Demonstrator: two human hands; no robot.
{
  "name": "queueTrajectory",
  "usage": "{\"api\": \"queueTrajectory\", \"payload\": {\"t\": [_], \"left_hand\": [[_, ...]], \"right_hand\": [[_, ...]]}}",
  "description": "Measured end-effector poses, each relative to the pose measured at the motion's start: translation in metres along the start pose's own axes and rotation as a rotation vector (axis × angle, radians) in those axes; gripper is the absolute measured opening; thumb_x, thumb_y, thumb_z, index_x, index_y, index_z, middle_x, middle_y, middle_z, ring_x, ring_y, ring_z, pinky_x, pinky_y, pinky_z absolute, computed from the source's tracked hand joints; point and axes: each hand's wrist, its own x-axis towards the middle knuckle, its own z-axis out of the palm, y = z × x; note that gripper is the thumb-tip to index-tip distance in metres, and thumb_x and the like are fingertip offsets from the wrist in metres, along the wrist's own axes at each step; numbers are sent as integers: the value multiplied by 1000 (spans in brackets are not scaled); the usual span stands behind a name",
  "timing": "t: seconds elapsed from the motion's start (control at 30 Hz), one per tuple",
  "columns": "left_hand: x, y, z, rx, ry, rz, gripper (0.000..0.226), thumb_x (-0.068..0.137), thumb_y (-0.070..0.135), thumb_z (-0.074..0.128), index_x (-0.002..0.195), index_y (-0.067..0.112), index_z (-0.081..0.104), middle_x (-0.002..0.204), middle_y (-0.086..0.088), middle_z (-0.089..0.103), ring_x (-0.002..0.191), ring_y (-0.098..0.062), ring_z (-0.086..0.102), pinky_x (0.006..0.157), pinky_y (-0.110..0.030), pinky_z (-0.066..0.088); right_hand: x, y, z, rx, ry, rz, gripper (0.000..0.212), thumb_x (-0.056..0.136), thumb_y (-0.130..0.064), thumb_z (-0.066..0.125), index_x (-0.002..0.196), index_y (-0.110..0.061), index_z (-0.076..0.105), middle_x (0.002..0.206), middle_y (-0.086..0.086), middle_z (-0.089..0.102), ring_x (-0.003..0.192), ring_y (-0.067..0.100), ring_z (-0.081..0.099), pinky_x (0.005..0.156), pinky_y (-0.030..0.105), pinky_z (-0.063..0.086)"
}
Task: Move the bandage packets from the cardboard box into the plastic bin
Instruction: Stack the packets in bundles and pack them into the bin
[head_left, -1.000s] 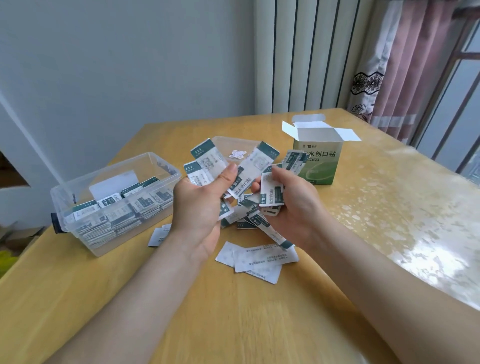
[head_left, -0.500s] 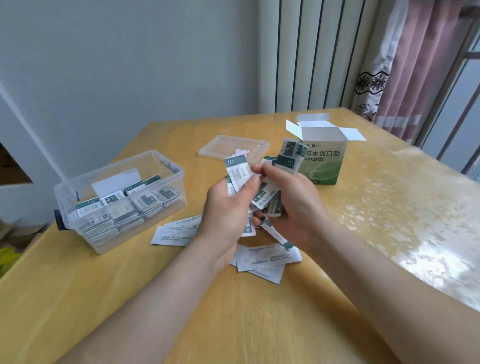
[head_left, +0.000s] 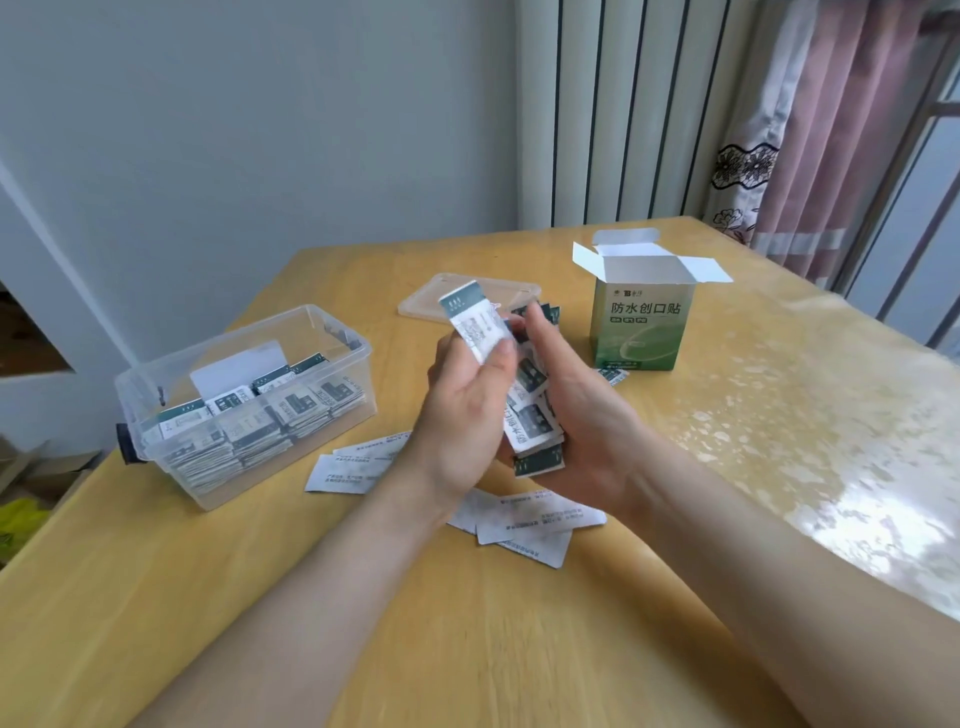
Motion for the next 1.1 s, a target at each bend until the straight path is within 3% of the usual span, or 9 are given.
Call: {"api": "queueTrajectory", "payload": {"t": [0.07, 0.13, 0.2, 0.37, 0.5, 0.67, 0.8, 0.93, 1.1], "left_hand": [[2, -5, -2, 102, -62, 4, 34, 88, 48, 51, 121, 45, 48, 130, -3, 55, 121, -14, 55, 99, -37, 48], [5, -10, -8, 38, -113, -7, 38, 97, 19, 53, 126, 38, 40, 123, -4, 60, 107, -6, 63, 86, -26, 54], [6, -9, -16, 14, -122, 14, 62, 91, 0, 60, 134, 35, 33, 121, -5, 59, 104, -6, 63, 80, -25, 56], [8, -5, -26, 302, -94, 131, 109, 66, 23, 88, 146, 45, 17, 144, 10, 34, 134, -8, 32, 91, -9, 41], [-1, -2, -14, 663, -263, 238, 111, 55, 44, 89, 144, 51, 23, 153, 22, 16, 141, -5, 12, 114, -30, 23], [-2, -8, -12, 768, -295, 265, 111, 57, 67, 76, 146, 54, 9, 157, 26, 2, 146, -16, 1, 116, -50, 22], [-4, -2, -16, 816, -300, 314, 118, 58, 52, 84, 143, 59, 3, 155, 29, -11, 144, -2, -12, 116, -49, 26], [-7, -1, -15, 877, -365, 332, 121, 59, 42, 86, 145, 56, 3, 155, 25, -19, 142, 2, -22, 114, -47, 30], [-6, 4, -19, 899, -348, 368, 109, 66, 23, 78, 146, 53, 11, 157, 23, -10, 146, -3, -7, 111, -40, 35]], "right_hand": [[-2, -2, -2, -35, 6, 6, 44, 92, -47, 55, 118, -13, 66, 102, 12, 68, 90, 25, 67, 79, 34, 51], [-3, -3, -4, -97, 44, 20, 21, 91, -30, 60, 99, -13, 69, 80, 8, 67, 67, 20, 66, 65, 31, 51], [-2, -4, -8, -163, 98, 31, 13, 89, -21, 60, 90, -13, 69, 72, 7, 66, 56, 20, 63, 58, 30, 51], [2, -8, -14, -129, 105, -18, 17, 93, -15, 54, 94, -4, 67, 77, 12, 69, 61, 23, 64, 57, 30, 55], [5, -3, -15, -160, 94, -71, 18, 90, -18, 57, 96, -4, 66, 83, 15, 65, 74, 26, 65, 62, 31, 51], [2, -2, -14, -133, 46, 7, 20, 87, -15, 58, 104, -5, 63, 93, 17, 59, 82, 29, 63, 63, 33, 51], [2, -4, -13, -83, 36, -4, 20, 86, -9, 56, 105, -4, 59, 96, 18, 47, 84, 29, 52, 61, 33, 46], [0, -1, -11, -195, 69, -48, 14, 89, -3, 51, 99, -2, 60, 89, 20, 52, 83, 33, 54, 61, 34, 44], [-1, 3, -8, -397, 7, -4, 16, 90, -2, 49, 100, -2, 61, 82, 16, 57, 75, 27, 60, 65, 35, 46]]}}
